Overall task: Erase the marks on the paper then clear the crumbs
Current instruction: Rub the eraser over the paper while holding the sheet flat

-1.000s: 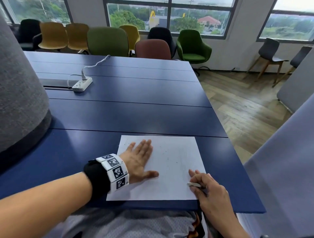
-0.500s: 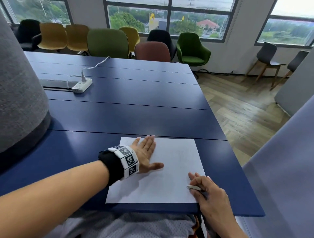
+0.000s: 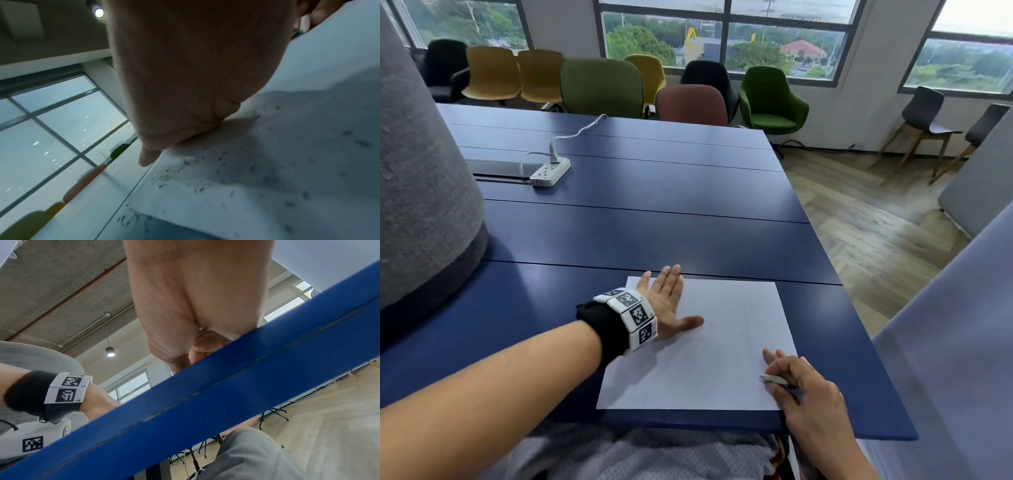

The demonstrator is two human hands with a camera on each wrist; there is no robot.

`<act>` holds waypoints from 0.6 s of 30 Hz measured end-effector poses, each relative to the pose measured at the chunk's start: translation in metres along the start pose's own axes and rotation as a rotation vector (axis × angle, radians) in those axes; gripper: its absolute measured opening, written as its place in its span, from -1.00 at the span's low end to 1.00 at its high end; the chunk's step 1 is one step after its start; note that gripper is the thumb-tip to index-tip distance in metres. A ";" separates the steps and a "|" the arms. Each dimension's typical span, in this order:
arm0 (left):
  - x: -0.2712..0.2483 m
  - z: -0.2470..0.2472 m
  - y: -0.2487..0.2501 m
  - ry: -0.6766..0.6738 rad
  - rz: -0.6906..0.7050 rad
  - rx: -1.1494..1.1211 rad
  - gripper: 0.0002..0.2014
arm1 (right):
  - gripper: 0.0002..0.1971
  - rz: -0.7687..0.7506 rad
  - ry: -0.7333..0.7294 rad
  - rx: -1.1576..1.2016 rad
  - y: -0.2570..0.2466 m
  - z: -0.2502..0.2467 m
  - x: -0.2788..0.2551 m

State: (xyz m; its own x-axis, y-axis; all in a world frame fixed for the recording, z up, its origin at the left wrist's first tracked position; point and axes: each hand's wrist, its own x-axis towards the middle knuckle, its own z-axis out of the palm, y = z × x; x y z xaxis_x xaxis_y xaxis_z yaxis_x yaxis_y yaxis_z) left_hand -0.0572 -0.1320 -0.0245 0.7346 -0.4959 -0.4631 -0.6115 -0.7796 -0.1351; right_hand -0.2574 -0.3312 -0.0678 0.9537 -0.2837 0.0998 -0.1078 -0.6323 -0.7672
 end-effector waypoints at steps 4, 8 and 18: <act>-0.011 0.005 0.045 0.017 0.315 0.008 -0.14 | -0.68 -0.006 0.006 -0.016 -0.002 -0.001 0.000; -0.014 0.015 0.061 0.000 0.419 -0.027 -0.20 | -0.69 -0.023 -0.003 -0.042 -0.001 -0.002 0.000; -0.005 -0.006 0.007 -0.021 0.111 -0.149 -0.05 | -0.73 -0.049 -0.002 -0.234 -0.006 0.014 0.009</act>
State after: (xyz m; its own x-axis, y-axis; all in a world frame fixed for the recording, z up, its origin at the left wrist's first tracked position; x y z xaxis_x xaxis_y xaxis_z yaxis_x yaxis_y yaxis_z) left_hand -0.0636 -0.1373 -0.0176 0.6581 -0.5751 -0.4859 -0.6367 -0.7696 0.0485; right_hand -0.2445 -0.3199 -0.0711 0.9599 -0.2475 0.1315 -0.1237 -0.7951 -0.5937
